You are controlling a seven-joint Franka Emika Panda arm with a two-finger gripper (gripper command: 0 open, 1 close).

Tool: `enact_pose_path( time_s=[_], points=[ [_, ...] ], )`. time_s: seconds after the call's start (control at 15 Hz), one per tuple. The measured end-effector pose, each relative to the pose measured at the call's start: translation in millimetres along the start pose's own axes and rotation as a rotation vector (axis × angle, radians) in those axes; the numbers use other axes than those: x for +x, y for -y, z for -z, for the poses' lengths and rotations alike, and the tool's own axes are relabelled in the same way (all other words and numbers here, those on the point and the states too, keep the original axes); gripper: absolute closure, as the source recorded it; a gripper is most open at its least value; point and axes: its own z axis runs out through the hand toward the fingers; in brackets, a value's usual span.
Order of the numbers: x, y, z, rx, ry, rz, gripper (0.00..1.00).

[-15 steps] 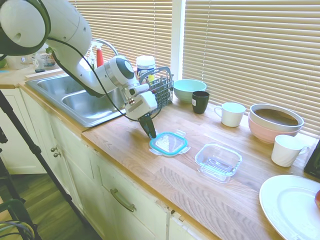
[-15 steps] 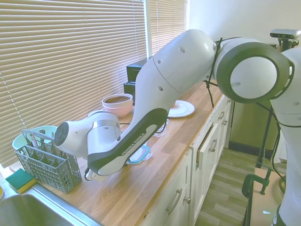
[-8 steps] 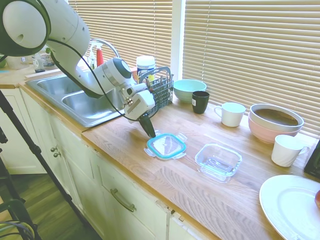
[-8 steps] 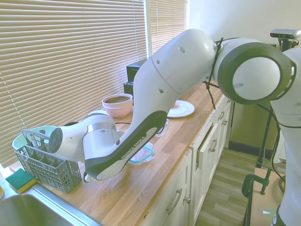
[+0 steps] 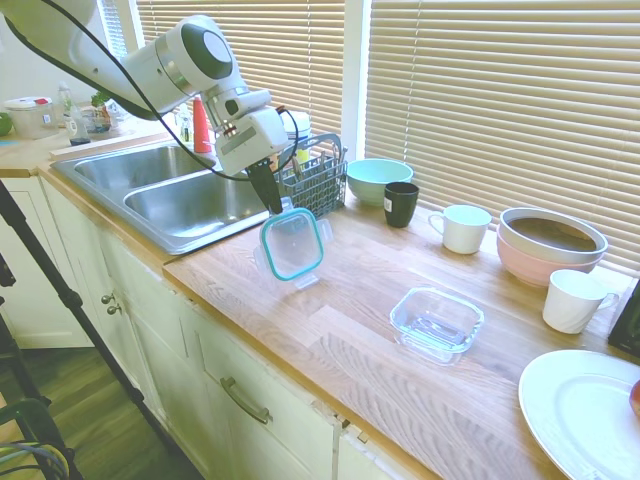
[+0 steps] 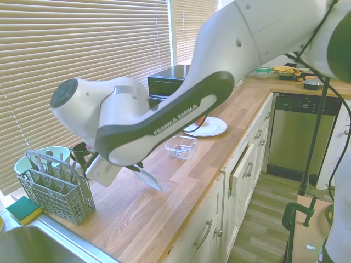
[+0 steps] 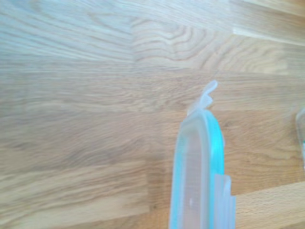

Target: Cover the lid of the food container

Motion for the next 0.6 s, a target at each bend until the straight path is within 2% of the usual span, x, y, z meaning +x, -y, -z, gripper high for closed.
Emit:
enact_pose_path(
  time_s=[0.13,0.27,0.53,0.6],
  points=[
    [18,-22,12,0.07,0.067,0.022,1.0],
    [32,-44,21,0.11,0.114,0.039,1.0],
    [58,-72,15,0.157,0.187,0.075,1.0],
    [58,-72,15,0.157,0.187,0.076,1.0]
  ],
)
